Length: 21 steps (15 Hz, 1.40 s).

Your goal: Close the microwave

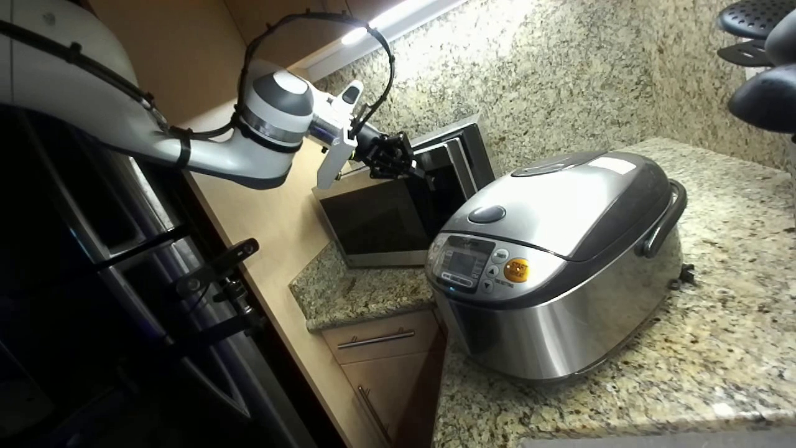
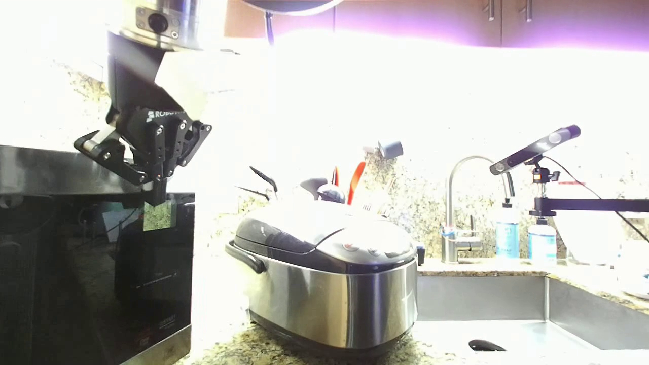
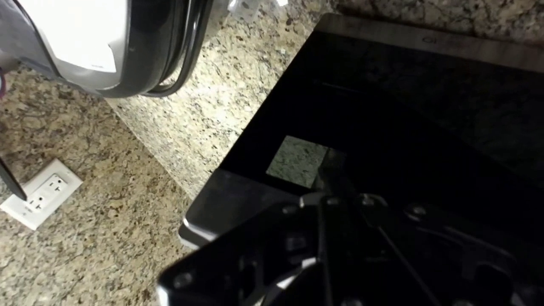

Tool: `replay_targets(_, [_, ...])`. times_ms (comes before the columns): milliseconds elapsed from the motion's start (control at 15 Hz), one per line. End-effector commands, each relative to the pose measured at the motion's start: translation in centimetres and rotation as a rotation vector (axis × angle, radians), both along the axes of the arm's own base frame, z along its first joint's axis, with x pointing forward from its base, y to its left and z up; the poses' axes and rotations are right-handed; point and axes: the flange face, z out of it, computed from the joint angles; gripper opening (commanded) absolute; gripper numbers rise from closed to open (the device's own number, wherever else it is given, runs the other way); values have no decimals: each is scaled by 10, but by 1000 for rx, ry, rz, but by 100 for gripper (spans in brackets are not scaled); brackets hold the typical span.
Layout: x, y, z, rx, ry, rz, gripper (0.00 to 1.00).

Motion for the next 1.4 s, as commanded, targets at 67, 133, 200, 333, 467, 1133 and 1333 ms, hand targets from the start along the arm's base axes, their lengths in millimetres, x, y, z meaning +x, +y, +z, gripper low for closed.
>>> replay_targets(67, [17, 12, 18, -22, -45, 93, 0])
replay_targets(133, [19, 17, 22, -29, -50, 111, 0])
replay_targets(200, [21, 22, 26, -40, -54, 130, 0])
replay_targets(333, [26, 29, 29, -48, -49, 151, 0])
replay_targets(467, [31, 32, 24, -52, -36, 163, 0])
replay_targets(1133, [55, 33, 14, -35, -68, 205, 0])
replay_targets(1333, [59, 47, 35, -28, -104, 231, 0])
